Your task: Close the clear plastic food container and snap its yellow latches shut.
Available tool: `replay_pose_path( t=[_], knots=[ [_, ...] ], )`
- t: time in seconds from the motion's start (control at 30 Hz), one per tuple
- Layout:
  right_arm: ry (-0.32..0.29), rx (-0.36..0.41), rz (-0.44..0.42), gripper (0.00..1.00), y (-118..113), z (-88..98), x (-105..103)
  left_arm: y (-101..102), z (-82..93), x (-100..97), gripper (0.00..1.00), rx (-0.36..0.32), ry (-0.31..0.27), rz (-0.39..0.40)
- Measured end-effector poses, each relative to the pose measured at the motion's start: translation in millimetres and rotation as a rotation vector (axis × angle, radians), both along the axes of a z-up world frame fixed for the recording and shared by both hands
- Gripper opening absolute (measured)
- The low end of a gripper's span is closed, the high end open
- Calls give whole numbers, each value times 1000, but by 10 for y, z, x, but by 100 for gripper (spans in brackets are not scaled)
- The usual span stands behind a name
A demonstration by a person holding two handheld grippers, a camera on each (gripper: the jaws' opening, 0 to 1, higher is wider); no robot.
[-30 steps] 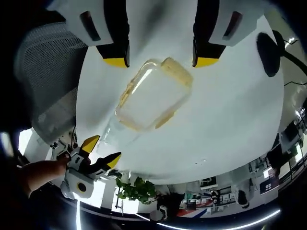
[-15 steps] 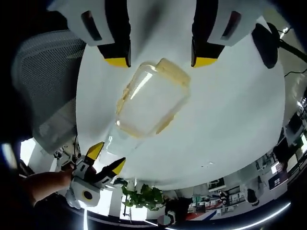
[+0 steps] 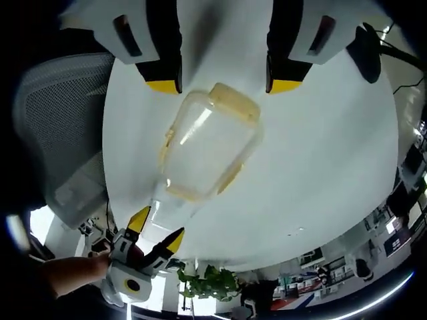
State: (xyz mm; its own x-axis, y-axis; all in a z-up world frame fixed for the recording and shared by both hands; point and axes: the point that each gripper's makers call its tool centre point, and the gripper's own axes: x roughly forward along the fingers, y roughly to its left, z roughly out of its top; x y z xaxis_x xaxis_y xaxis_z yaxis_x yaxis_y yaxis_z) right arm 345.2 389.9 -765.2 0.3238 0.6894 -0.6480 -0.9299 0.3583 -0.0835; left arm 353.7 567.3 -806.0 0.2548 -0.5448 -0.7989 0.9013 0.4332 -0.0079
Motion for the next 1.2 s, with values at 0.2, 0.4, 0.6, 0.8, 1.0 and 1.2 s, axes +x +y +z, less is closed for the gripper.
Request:
replay_pose_path(
  t=[0.2,0.4,0.6,0.8,1.0,1.2],
  knots=[
    [28,-37,31,39,-12,-79,1,3,-19,25,49,27,-3,-34],
    [37,-49,45,39,-2,-102,20,-25,-25,41,49,37,-2,-59],
    [61,-80,66,42,-5,-188,14,-8,-69,68,48,63,-2,-88],
    [62,-107,96,41,3,-227,15,-12,-98,75,47,89,-7,-134],
    [63,-133,109,41,7,-275,48,-33,-126,101,45,107,-13,-171],
    [79,-163,119,41,-16,-344,60,-29,-154,120,46,120,-12,-196]
  ],
)
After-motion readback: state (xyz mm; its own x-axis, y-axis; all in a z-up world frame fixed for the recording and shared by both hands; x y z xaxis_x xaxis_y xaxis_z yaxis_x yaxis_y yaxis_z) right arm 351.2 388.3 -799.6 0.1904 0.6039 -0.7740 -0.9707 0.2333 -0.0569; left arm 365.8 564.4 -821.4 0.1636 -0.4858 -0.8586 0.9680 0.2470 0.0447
